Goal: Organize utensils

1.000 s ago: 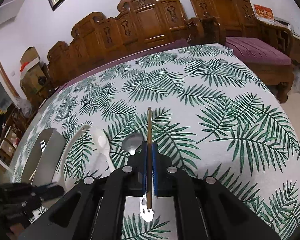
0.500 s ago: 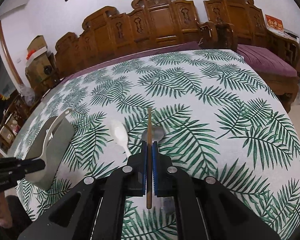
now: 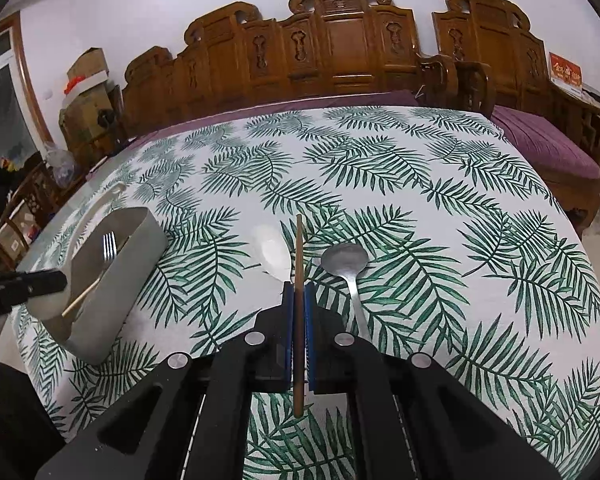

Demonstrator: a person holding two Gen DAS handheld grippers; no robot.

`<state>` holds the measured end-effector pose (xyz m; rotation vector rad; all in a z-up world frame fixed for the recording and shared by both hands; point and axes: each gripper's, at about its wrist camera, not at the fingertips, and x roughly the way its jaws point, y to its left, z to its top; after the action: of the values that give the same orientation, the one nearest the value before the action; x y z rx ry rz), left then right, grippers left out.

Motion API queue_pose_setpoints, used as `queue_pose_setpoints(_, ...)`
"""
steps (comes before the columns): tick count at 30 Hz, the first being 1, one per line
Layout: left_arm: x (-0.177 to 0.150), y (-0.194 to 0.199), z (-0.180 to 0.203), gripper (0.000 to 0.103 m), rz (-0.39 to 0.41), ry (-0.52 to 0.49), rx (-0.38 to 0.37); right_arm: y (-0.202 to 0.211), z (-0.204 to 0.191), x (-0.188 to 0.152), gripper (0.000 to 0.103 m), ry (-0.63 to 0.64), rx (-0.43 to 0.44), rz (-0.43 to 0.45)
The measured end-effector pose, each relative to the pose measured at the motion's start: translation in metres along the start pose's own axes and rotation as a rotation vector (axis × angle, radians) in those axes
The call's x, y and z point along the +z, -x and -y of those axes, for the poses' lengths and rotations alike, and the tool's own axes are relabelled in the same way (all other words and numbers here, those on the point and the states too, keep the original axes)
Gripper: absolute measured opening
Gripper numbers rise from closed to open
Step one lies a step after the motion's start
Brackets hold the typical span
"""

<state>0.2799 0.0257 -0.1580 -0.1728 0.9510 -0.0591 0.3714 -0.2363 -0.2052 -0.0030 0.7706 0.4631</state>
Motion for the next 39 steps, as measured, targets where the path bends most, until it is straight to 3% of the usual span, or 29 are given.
queue_pose_setpoints(8, -0.003, -0.020, -0.034, 0.007, -0.050, 0.041, 0.019, -0.008, -0.003, 0.000, 0.006, 0.006, -0.011, -0.014)
queue_pose_setpoints(17, -0.013, -0.045, -0.043, 0.008, -0.081, 0.070, 0.000, -0.017, -0.010, -0.005, 0.006, 0.026, -0.028, -0.040)
queue_pose_setpoints(21, -0.015, -0.046, -0.044, 0.011, -0.063, 0.059, 0.015, -0.017, -0.012, -0.006, 0.006, 0.031, -0.039, -0.033)
queue_pose_setpoints(25, -0.016, -0.036, -0.045, 0.025, -0.016, 0.028, 0.017, -0.016, -0.015, -0.006, 0.006, 0.037, -0.059, -0.015)
queue_pose_setpoints(39, -0.011, 0.005, -0.069, 0.033, 0.093, -0.056, 0.090, -0.005, -0.037, 0.007, 0.006, 0.075, -0.086, 0.054)
